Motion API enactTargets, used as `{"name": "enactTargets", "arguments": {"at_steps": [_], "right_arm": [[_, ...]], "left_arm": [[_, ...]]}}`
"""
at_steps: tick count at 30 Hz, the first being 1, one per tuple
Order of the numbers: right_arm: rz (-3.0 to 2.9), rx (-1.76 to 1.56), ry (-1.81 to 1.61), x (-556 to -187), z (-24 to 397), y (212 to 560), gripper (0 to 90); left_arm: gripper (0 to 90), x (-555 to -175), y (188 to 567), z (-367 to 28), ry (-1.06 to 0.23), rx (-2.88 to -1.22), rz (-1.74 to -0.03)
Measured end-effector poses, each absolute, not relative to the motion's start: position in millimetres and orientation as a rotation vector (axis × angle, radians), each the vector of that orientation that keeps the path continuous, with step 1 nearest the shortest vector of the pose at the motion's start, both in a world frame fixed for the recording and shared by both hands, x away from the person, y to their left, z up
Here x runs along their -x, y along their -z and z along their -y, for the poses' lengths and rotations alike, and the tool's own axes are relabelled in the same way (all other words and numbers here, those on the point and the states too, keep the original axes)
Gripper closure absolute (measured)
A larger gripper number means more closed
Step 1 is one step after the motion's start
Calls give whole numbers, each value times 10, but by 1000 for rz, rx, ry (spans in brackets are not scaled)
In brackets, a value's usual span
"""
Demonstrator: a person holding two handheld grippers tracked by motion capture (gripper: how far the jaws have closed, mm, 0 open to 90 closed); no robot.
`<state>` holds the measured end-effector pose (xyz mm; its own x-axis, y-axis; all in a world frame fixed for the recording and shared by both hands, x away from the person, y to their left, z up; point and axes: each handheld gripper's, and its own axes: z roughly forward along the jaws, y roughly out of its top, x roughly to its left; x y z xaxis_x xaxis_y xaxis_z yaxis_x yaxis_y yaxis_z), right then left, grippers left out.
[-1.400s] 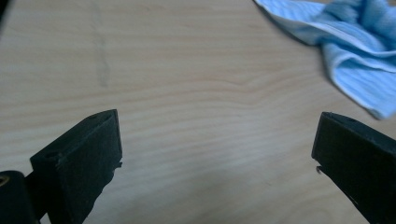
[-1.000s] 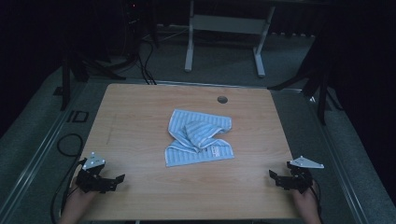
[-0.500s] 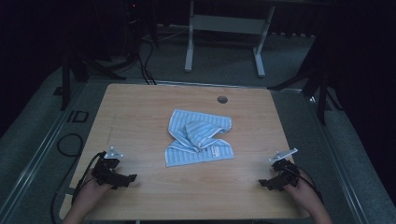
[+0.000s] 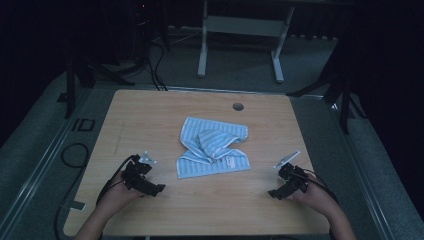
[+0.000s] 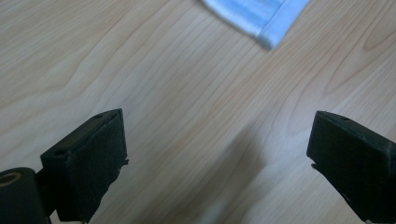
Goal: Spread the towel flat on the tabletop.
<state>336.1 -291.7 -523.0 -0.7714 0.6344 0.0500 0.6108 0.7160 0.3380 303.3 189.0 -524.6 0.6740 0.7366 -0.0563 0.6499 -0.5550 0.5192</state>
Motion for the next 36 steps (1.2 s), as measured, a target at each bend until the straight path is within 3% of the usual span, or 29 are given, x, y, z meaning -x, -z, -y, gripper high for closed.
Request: {"name": "enactTargets", "arguments": {"at_steps": [3,6,12,24,36], "right_arm": [[-2853,-1001,-506,-3382,2851,5227,92],[-2845,-890,-492,-3432,2720,5185,191],[-2848,-787,-526,-3553,2529,5107,386],[-2921,-705,-570,-3864,2056,5019,446],[-2911,-602,-714,-4113,1368,4898,472]], "left_arm": [[59,-3053,5242,-1787,-248,-2406,-1037],[128,-3103,5238,-1602,-254,-2443,-971],[140,-3215,5238,-1391,-239,-2457,-924],[277,-3440,5279,-1014,-248,-2495,-833],[282,-3662,5254,-630,-257,-2424,-816]]}}
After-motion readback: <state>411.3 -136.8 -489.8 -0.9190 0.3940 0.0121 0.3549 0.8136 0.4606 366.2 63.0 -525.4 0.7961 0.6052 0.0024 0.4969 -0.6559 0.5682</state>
